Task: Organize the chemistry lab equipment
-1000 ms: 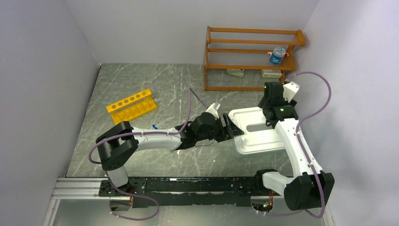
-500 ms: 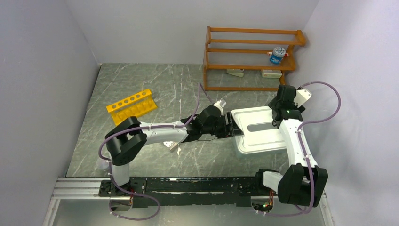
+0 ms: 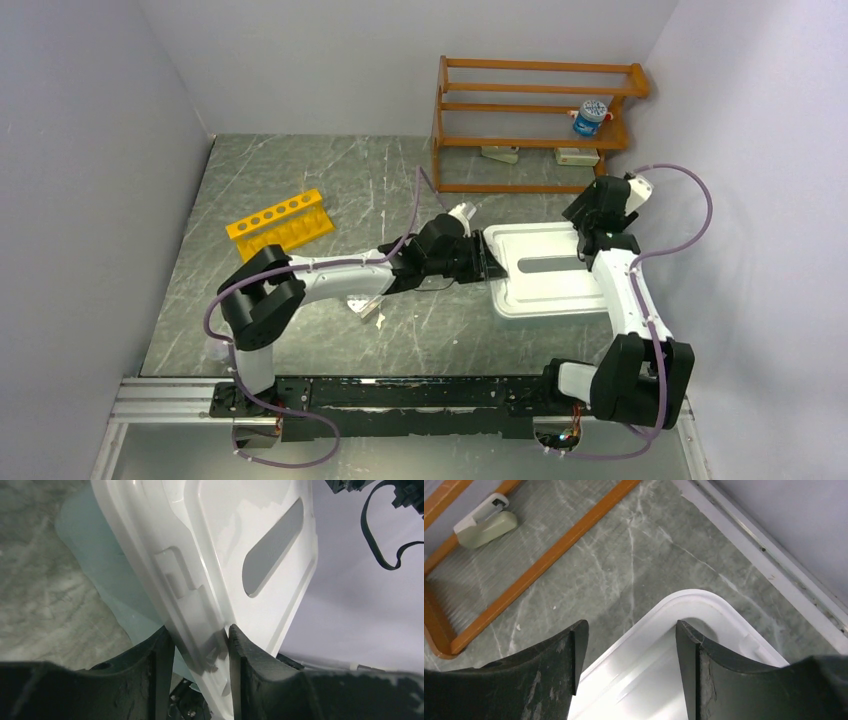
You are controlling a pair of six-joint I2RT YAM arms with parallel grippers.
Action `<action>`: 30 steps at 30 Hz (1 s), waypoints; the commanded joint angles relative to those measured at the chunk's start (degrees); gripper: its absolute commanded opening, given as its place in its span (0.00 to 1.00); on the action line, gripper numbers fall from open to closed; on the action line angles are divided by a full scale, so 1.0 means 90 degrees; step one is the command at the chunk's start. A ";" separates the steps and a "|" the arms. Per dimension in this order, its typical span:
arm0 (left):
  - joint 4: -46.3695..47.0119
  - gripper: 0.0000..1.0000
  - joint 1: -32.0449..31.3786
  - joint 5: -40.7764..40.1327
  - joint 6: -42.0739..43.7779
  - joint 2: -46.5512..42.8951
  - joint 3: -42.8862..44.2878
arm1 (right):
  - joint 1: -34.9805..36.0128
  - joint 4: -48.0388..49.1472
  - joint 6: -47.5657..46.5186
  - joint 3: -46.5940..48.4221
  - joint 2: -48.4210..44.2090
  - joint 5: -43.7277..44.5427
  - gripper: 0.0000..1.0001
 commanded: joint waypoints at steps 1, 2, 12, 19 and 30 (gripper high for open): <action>-0.0401 0.33 0.0381 -0.0641 0.0769 -0.0050 0.0250 | 0.0339 -0.0679 0.0244 -0.0128 0.0397 -0.1531 0.66; -0.0440 0.33 0.0455 -0.0681 0.0814 -0.0070 0.0246 | 0.0400 -0.0639 0.0255 -0.0091 0.0433 -0.1626 0.66; -0.0732 0.42 0.1221 -0.0459 0.1549 -0.0078 0.0374 | 0.1064 -0.0617 0.0237 0.0331 0.0787 -0.1727 0.66; -0.1002 0.67 0.1346 -0.0197 0.1968 -0.0084 0.0714 | 0.1128 -0.0956 0.0042 0.0867 0.0758 -0.1423 0.66; -0.2721 0.85 0.1374 -0.1141 0.3608 -0.1407 0.1625 | 0.1824 -0.1759 -0.0245 0.1619 -0.0294 -0.0543 0.76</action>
